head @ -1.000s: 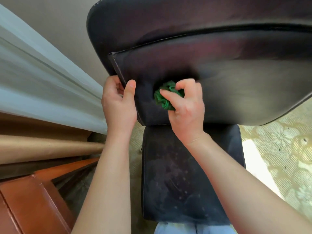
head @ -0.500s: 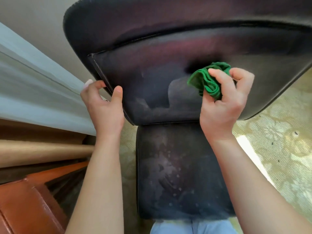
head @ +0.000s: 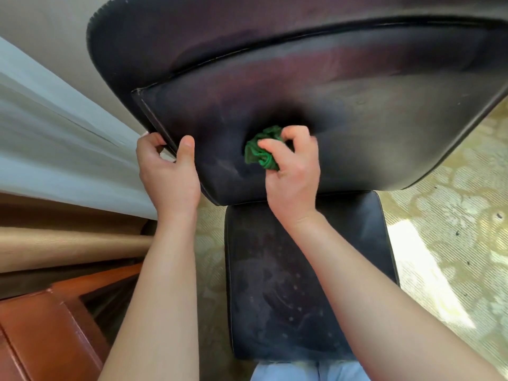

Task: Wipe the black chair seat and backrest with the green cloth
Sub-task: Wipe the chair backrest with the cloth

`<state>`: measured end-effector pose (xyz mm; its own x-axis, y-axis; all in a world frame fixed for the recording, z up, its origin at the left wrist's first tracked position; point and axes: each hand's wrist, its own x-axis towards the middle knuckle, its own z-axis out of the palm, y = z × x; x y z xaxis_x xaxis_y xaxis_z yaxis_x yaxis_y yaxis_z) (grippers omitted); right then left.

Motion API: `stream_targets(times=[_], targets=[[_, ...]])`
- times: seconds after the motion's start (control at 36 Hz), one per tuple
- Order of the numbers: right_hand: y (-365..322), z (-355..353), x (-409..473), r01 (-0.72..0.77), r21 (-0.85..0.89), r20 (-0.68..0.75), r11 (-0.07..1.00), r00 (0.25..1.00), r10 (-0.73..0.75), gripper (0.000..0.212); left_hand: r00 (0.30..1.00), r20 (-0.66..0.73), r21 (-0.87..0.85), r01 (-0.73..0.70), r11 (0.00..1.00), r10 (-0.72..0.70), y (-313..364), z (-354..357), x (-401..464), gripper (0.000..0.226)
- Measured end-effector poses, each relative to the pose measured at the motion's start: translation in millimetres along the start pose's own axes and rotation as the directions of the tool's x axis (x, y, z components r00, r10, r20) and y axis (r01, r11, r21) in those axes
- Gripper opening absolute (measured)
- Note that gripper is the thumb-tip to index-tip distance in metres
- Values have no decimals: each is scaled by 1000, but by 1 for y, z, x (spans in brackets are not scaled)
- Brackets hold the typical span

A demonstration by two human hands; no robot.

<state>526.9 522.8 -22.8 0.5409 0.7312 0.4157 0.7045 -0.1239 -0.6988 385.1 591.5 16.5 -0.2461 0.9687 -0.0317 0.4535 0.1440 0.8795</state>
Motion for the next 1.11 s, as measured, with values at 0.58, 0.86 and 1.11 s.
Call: stream_targets(times=[0.58,0.86,1.11], targets=[[65,-64,10,-368,190,-474,910,778,413,29,999,19,-155,-34,987,38,-3,-4,-6,28],[5,21,-19,-322,196,-135,926,927,351,30,994,50,-84,-95,992,100,-7,-12,3,25],[-16,42,-51,0,90,328,996,944,-29,33,988,62,-25,-140,990,142,-20,-15,14,25]])
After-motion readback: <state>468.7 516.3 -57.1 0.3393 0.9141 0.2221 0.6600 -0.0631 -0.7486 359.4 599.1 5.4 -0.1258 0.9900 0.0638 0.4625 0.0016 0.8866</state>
